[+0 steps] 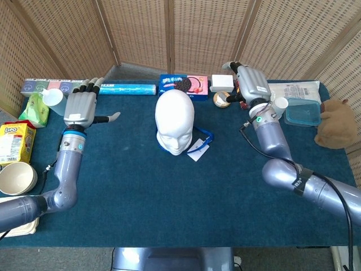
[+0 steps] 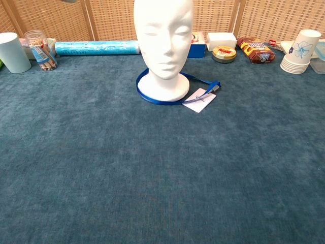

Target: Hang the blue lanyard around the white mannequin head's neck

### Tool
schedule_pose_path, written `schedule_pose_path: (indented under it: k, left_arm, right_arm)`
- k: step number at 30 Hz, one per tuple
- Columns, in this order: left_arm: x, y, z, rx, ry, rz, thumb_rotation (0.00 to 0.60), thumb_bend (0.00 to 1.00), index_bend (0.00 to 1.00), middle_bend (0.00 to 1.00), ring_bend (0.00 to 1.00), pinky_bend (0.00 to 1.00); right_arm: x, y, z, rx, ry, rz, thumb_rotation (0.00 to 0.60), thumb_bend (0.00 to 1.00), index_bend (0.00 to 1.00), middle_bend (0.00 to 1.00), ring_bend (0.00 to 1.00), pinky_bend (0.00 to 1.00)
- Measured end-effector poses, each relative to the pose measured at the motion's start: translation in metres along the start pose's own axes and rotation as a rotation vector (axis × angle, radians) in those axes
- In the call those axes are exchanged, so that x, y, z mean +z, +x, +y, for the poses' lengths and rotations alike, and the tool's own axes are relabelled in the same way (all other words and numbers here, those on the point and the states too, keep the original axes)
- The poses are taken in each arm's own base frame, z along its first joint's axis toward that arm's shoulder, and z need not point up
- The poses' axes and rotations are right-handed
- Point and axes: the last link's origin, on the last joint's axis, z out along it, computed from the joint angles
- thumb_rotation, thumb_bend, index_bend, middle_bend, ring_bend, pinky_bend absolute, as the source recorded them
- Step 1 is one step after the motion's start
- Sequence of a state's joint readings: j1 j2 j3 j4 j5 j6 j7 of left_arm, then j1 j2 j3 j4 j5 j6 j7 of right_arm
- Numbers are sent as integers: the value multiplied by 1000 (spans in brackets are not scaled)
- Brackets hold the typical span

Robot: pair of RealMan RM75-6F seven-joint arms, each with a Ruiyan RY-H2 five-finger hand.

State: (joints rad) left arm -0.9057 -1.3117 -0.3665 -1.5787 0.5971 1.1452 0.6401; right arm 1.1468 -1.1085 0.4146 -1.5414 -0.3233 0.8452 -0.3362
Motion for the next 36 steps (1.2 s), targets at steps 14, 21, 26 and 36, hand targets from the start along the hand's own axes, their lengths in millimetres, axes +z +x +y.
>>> schedule_pose_path:
  k: [14, 21, 26, 36]
  left_arm:
    - [-74, -5, -79, -105, -36, -50, 275, 70, 51, 101, 14, 192]
    - [-134, -23, -126, -118, -23, -112, 276, 69, 132, 118, 41, 193]
    - [-179, -28, -155, -133, 3, -97, 274, 69, 165, 139, 68, 194]
    - [-258, -31, -196, -161, 68, -42, 273, 70, 210, 174, 107, 213]
  right_arm:
    - [-93, -4, 52, 28, 115, 82, 523, 333, 258, 275, 248, 304]
    - [-147, -15, 91, 23, 83, 69, 525, 332, 279, 300, 269, 316]
    - [-189, -24, 118, 6, 50, 70, 523, 332, 289, 316, 283, 318]
    - [-270, -33, 158, -67, -37, 84, 523, 332, 290, 329, 295, 332]
